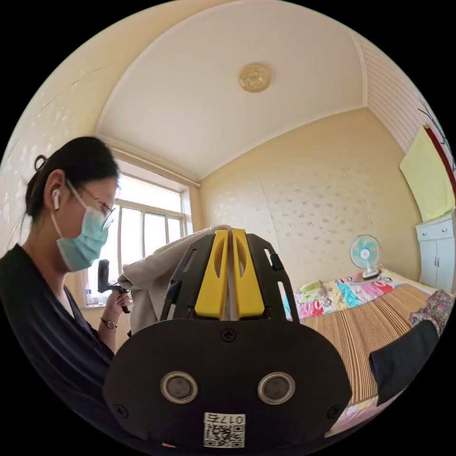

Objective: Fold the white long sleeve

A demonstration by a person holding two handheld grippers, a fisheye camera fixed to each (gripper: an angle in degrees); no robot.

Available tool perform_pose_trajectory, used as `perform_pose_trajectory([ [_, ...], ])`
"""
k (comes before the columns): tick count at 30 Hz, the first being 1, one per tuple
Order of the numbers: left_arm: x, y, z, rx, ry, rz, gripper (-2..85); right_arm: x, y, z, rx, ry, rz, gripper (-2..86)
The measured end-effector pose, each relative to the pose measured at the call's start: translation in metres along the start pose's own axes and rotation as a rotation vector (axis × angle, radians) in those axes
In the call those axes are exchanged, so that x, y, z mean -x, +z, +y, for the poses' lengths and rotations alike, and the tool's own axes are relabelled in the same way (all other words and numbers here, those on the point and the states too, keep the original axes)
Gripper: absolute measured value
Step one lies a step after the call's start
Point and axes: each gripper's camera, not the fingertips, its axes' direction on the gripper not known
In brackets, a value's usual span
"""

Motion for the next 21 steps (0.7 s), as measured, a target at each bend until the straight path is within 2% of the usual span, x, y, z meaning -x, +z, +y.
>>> perform_pose_trajectory([
  [3,0.061,0.132,-0.054,0.217,0.0,-0.001,2.7,-0.038,0.094,-0.019,0.14,0.058,0.162,1.8],
  [6,0.169,0.315,-0.074,0.336,-0.183,0.045,9.9,-0.11,0.244,-0.012,0.338,0.058,0.452,1.9],
  [7,0.212,0.386,-0.057,0.406,-0.308,0.075,11.4,-0.148,0.306,0.009,0.435,0.057,0.538,1.9],
  [8,0.231,0.418,-0.043,0.46,-0.381,0.092,12.1,-0.166,0.332,0.023,0.497,0.054,0.556,1.9],
  [9,0.258,0.464,-0.007,0.542,-0.514,0.116,11.7,-0.195,0.376,0.057,0.669,0.037,0.579,1.8],
  [10,0.269,0.488,0.034,0.542,-0.59,0.144,11.6,-0.215,0.401,0.092,0.815,0.066,0.63,1.6],
  [12,0.263,0.512,0.102,0.528,-0.649,0.207,12.0,-0.224,0.407,0.145,0.876,0.091,0.608,1.2],
  [15,0.218,0.554,0.222,0.637,-0.688,0.284,12.7,-0.228,0.394,0.246,0.958,0.169,0.442,0.7],
  [19,0.133,0.566,0.384,0.841,-0.688,0.2,13.2,-0.212,0.355,0.397,1.117,0.185,0.446,0.5],
  [21,0.101,0.555,0.436,0.907,-0.673,0.16,13.7,-0.199,0.336,0.449,1.173,0.153,0.468,0.5],
])
